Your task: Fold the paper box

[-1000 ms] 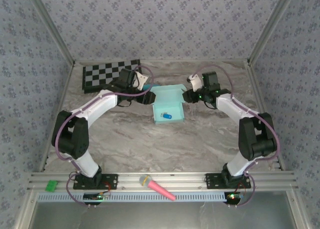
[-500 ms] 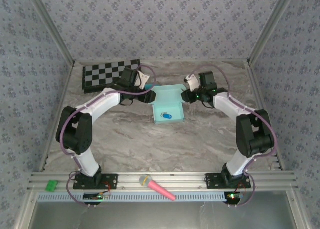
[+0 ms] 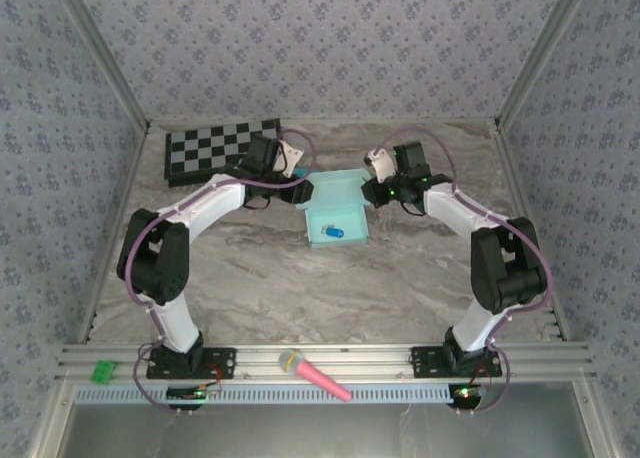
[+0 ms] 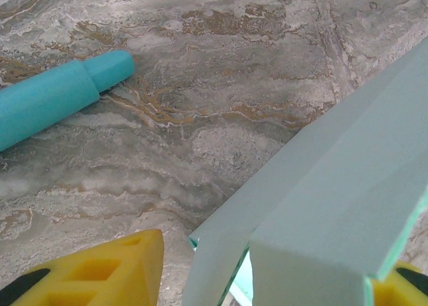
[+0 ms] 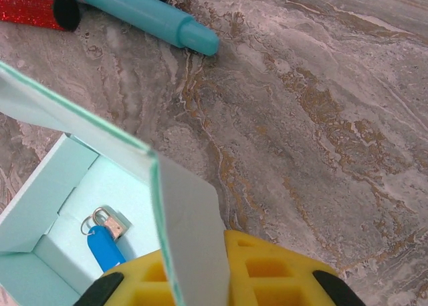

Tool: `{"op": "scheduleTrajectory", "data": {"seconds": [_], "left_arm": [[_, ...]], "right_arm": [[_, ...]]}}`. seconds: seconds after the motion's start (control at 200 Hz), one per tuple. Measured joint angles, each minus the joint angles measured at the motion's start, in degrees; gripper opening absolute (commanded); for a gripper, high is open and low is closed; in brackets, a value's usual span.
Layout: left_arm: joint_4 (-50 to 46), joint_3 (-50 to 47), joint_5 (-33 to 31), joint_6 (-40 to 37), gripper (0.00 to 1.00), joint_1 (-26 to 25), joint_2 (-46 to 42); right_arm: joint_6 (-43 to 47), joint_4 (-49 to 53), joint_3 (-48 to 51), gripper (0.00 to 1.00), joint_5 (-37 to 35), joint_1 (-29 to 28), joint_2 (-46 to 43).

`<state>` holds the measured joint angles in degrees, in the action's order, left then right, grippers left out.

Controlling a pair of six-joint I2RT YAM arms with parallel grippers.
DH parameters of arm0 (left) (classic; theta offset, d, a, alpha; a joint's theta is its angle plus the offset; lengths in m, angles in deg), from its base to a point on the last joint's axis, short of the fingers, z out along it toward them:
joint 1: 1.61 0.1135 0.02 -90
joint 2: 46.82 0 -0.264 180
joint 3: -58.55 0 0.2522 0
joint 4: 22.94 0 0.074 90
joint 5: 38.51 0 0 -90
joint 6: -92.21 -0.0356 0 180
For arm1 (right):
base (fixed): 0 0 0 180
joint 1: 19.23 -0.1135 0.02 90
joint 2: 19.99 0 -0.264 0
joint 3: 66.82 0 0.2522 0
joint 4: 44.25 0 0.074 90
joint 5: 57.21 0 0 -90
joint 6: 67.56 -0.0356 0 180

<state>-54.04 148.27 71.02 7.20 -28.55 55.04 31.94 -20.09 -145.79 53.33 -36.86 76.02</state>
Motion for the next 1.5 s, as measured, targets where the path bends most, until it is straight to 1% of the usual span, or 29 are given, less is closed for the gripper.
{"op": "scheduleTrajectory", "data": {"seconds": [0.35,0.45,0.53,0.63,0.68,0.82,0.999,1.169,1.294,1.499], "left_arm": [[-0.83,0.00,-0.07,0.02,0.48,-0.09,0.00],[-0.83,-0.04,-0.26,0.00,0.43,-0.09,-0.07],[-0.81,-0.07,-0.31,0.09,0.34,-0.09,-0.07],[-0.83,-0.17,-0.28,0.20,0.31,-0.09,-0.07],[-0.66,-0.37,-0.31,0.44,0.28,-0.09,-0.07],[-0.57,-0.59,-0.76,0.92,0.22,-0.09,-0.07],[-0.24,-0.70,-2.29,2.45,0.22,-0.55,-0.07],[1.92,-1.31,-4.81,4.92,0.23,-1.53,-0.17],[4.33,-1.57,-6.62,7.15,0.26,-2.12,-0.17],[7.91,-2.23,-8.48,10.47,0.25,-2.45,-0.17]], "right_arm": [[0.00,0.52,-0.20,0.10,-1.27,-0.55,0.00],[0.00,0.50,-0.20,0.10,-1.66,-0.70,0.00],[0.00,0.48,-0.20,0.09,-1.84,-0.81,0.00],[0.00,0.46,-0.20,0.09,-2.12,-0.94,0.00],[0.00,0.35,-0.20,0.08,-2.36,-1.09,0.00],[-0.04,-0.04,-0.20,0.05,-3.50,-1.66,0.00],[-1.05,-1.38,0.98,0.03,-6.51,-2.93,-1.01],[-1.79,-3.78,3.10,0.03,-12.09,-5.20,-2.86],[-2.62,-6.69,4.98,0.03,-16.00,-6.99,-3.69],[-3.96,-12.04,6.93,0.02,-21.84,-8.90,-3.78]]}}
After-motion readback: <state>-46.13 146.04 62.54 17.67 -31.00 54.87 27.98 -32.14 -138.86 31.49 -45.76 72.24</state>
